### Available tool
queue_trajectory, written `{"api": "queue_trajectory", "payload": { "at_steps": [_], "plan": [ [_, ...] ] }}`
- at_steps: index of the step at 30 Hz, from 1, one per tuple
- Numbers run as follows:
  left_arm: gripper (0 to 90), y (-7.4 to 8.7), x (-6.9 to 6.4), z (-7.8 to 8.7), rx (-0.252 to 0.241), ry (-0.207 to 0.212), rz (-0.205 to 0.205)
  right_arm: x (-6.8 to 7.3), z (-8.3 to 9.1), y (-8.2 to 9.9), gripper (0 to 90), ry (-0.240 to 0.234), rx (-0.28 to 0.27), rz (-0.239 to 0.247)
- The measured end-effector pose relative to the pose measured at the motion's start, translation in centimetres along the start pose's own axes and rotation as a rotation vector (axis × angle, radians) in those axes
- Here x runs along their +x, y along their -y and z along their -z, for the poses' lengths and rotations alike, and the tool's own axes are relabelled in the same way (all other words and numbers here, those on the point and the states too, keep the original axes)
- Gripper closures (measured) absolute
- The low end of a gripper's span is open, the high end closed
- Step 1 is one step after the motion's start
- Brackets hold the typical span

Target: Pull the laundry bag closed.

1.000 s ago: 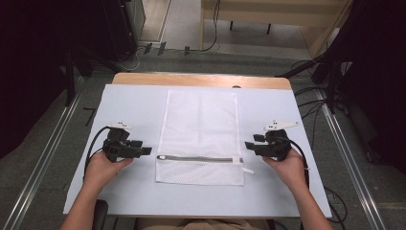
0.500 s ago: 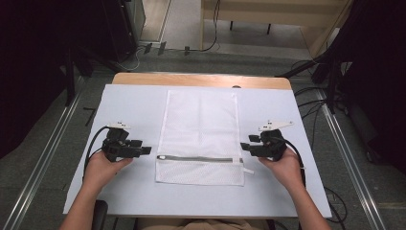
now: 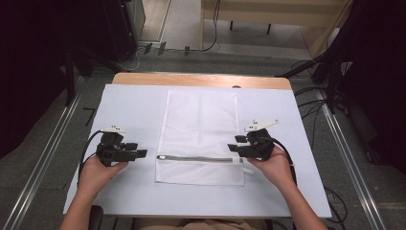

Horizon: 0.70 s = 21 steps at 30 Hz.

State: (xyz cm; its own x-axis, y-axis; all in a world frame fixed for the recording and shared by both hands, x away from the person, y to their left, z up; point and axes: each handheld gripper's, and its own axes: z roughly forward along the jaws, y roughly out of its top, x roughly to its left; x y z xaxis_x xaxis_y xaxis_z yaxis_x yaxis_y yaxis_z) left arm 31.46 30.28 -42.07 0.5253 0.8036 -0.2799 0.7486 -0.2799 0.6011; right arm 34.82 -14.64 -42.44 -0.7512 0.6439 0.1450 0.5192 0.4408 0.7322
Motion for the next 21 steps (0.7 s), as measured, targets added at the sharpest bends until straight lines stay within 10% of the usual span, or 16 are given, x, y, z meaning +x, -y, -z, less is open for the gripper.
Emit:
{"api": "queue_trajectory", "payload": {
  "at_steps": [21],
  "plan": [
    [41.2,0.0,0.6,0.0,0.004,-0.003,0.002,3.6,-2.1,-2.1,55.3,-0.062,0.040,0.094]
  ]
}}
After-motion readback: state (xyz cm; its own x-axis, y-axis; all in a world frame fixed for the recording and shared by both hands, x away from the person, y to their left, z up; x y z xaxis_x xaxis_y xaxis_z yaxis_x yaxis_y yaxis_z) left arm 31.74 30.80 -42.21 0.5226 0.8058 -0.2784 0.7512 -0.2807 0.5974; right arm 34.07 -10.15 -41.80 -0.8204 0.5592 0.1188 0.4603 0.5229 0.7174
